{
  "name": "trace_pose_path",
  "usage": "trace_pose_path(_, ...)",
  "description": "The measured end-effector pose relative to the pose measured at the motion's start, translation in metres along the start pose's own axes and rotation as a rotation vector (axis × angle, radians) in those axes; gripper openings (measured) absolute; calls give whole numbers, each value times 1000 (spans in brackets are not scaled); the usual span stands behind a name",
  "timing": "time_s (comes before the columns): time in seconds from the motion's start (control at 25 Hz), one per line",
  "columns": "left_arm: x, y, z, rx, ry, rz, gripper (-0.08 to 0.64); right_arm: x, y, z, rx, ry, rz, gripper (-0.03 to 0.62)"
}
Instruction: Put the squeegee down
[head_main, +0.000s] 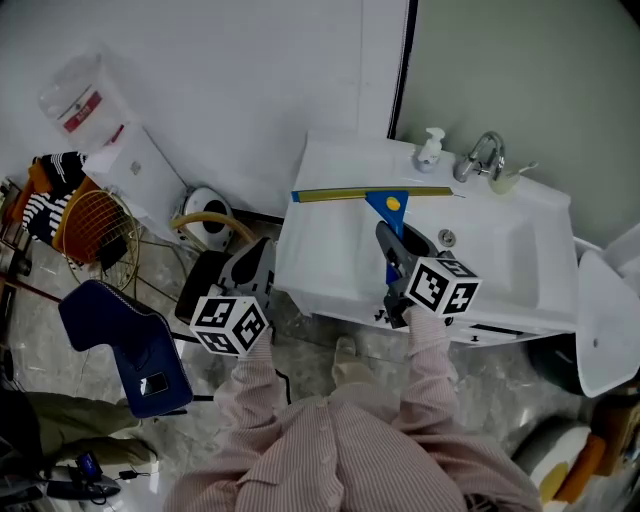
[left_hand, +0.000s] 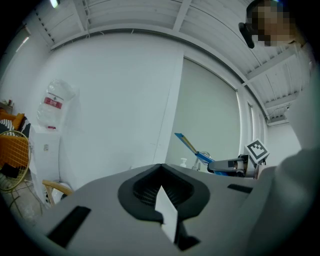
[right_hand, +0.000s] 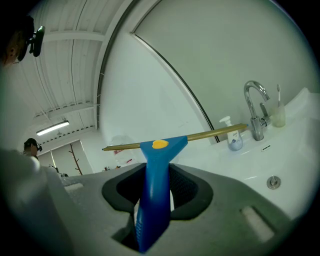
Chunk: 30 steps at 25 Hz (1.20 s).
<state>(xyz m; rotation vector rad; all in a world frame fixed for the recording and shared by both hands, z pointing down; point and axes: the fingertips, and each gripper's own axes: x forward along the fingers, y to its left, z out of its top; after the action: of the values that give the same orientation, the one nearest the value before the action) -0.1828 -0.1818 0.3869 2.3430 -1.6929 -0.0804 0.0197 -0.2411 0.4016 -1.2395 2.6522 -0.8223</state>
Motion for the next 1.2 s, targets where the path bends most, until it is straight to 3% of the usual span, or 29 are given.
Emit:
trace_pose_path(0.64,101,45,-10,-62,38,13,2,106,-49,14,-8,107,17,133)
trace_pose_path(0.96,119,69,-29,-114,97,30,2,143,-63,-6,22,168,3,133)
trace_pose_path(1.2,145,87,-49,-158,164,-6,2,178,-79,-30,36,229,-51,133)
